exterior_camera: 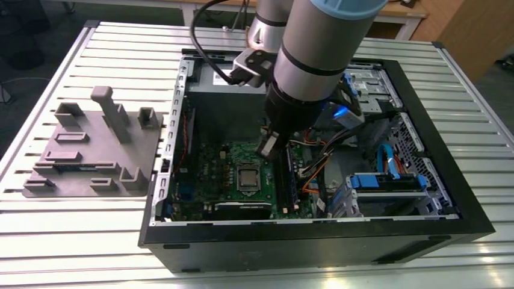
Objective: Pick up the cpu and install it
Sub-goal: 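Install the first cpu locking lever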
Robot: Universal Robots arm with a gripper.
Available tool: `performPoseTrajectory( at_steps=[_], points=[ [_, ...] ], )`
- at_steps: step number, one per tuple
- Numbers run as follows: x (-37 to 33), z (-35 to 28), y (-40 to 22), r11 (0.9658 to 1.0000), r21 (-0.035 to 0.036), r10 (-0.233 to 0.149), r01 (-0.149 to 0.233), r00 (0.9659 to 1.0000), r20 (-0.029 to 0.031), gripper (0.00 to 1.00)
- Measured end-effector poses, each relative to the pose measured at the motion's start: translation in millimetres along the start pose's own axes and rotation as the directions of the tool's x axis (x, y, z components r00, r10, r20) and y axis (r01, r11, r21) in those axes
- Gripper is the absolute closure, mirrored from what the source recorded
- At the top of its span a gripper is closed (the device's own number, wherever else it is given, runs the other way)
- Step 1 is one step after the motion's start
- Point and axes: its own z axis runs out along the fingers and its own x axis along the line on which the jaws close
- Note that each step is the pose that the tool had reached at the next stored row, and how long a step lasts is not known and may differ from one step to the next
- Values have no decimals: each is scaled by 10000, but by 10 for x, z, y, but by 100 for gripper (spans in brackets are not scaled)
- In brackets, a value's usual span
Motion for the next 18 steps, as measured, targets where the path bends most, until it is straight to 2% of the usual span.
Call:
performPoseTrajectory(
  at_steps=[4, 11, 18],
  points=[
    [-17, -1, -10, 10000, -7, -1, 1, 10000, 12, 90],
    [-99, 6, 32, 10000, -7, -2, 2, 10000, 17, 90],
    [-162, 71, 68, 10000, -61, -9, 10, 10000, 95, 90]
  ],
)
